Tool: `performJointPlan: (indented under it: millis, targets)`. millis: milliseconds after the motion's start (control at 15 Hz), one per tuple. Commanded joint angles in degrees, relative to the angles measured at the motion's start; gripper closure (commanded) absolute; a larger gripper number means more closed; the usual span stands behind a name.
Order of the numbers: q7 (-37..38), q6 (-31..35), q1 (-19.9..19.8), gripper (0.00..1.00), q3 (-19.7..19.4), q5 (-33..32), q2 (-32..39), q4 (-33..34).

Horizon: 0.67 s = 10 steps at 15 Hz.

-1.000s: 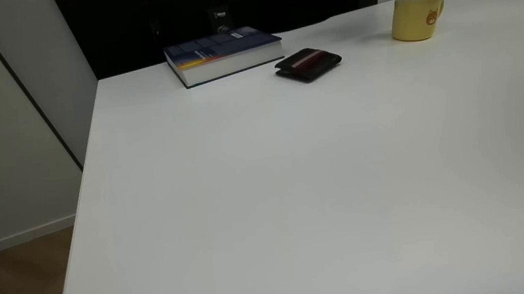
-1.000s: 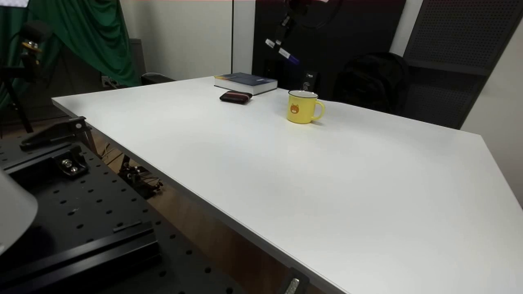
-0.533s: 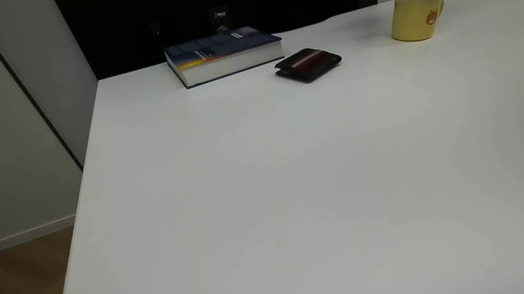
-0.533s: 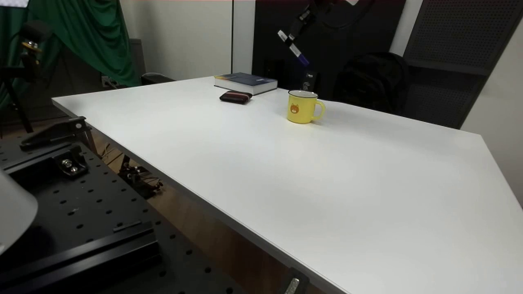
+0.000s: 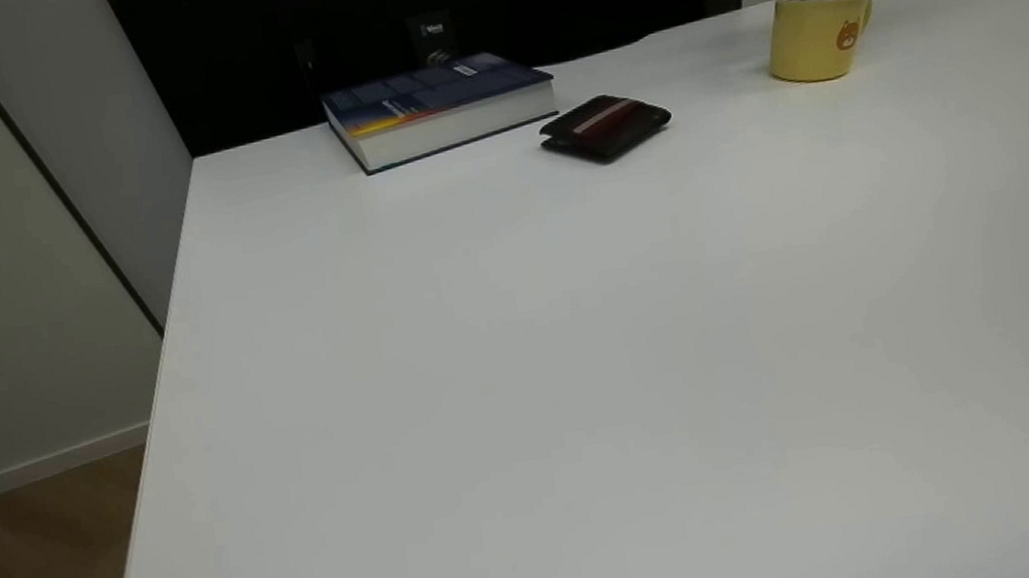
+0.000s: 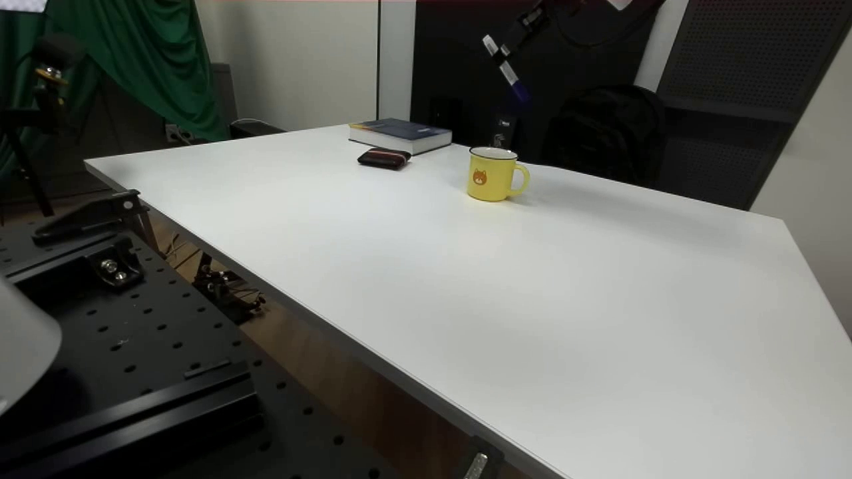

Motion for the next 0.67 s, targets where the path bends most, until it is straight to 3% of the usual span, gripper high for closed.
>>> performJointPlan:
  millis: [0, 600]
  targets:
    - [-4.67, -0.17, -0.55, 0.96, -0.61, 8.46, 1.05, -2.92]
    - [-4.90, -1.97, 0.53, 0.96, -0.80, 11.00, 5.98, -2.45]
